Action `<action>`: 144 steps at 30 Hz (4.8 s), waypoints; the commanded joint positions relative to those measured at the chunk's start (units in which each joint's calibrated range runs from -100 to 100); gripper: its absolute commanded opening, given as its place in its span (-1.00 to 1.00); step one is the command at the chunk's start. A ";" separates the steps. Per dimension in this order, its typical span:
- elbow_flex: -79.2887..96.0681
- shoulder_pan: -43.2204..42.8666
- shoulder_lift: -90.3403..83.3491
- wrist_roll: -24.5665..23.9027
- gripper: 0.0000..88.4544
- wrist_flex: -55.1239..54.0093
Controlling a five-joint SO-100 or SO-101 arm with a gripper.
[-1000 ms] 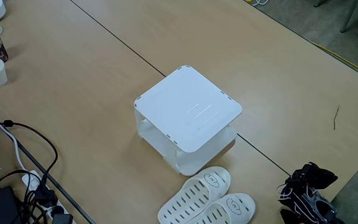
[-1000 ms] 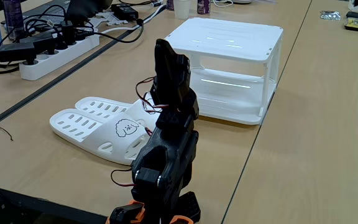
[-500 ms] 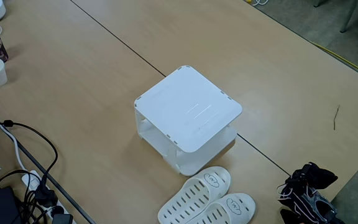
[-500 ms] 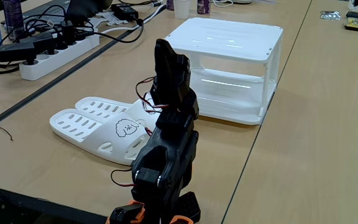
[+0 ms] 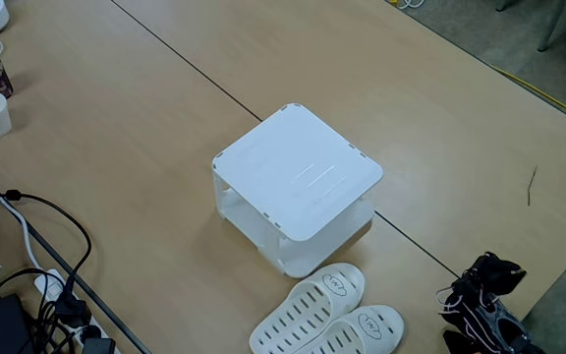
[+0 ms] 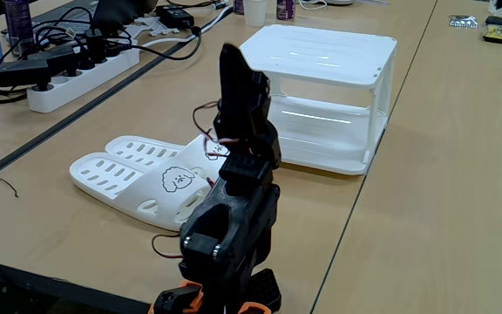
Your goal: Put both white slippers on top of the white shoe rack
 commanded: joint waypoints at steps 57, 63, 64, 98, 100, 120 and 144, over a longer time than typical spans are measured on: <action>-24.63 2.87 68.26 0.42 -0.98 84.78; -21.92 -4.78 69.18 0.42 -0.98 84.78; -21.20 -6.01 69.10 0.42 -0.98 84.78; -5.33 -40.39 68.85 0.42 -0.98 84.00; -5.51 -42.69 68.68 0.42 -0.98 84.00; -3.79 -45.08 54.21 0.42 -0.91 84.69; -27.88 -53.38 48.15 0.42 -0.80 138.36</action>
